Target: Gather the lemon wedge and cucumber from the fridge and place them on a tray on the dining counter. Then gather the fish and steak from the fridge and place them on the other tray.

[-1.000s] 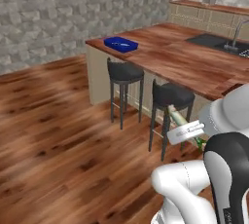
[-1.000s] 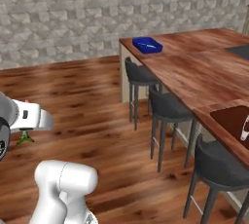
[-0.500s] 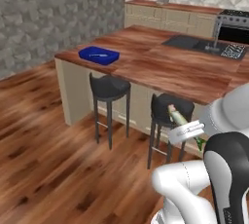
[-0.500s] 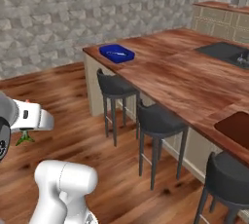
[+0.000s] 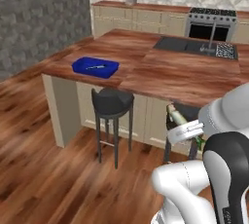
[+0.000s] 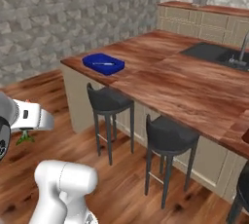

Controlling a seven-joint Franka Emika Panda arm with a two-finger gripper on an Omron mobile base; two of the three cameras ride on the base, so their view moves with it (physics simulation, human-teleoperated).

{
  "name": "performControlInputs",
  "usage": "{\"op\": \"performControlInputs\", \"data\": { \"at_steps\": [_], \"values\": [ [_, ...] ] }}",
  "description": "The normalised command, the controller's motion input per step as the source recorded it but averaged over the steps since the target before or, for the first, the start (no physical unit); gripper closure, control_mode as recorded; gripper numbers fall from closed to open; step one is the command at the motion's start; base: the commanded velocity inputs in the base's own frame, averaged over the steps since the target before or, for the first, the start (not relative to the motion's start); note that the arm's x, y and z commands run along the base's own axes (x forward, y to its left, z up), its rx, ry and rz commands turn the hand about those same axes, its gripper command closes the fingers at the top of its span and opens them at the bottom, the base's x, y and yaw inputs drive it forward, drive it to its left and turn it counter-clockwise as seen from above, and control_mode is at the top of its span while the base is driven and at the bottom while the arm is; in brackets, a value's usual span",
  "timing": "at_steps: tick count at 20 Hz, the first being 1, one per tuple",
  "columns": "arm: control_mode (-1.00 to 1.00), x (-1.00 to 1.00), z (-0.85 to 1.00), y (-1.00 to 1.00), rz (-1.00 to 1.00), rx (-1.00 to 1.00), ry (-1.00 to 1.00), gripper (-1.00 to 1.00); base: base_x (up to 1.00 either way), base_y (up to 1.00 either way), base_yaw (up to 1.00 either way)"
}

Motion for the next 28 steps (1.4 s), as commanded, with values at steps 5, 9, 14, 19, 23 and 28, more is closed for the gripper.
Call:
{"op": "performControlInputs", "data": {
  "at_steps": [5,9,14,19,23,28],
  "values": [
    [1.00,0.00,0.00,0.00,0.00,0.00,0.00,1.00,0.80,0.91,-0.37],
    [1.00,0.00,0.00,0.00,0.00,0.00,0.00,1.00,0.72,0.93,-0.36],
    [1.00,0.00,0.00,0.00,0.00,0.00,0.00,1.00,0.78,0.89,-0.35],
    [1.00,0.00,0.00,0.00,0.00,0.00,0.00,1.00,0.76,0.83,-0.37],
    [1.00,0.00,0.00,0.00,0.00,0.00,0.00,1.00,0.72,0.61,-0.39],
    [1.00,0.00,0.00,0.00,0.00,0.00,0.00,1.00,0.68,0.62,-0.41]
  ]
}}
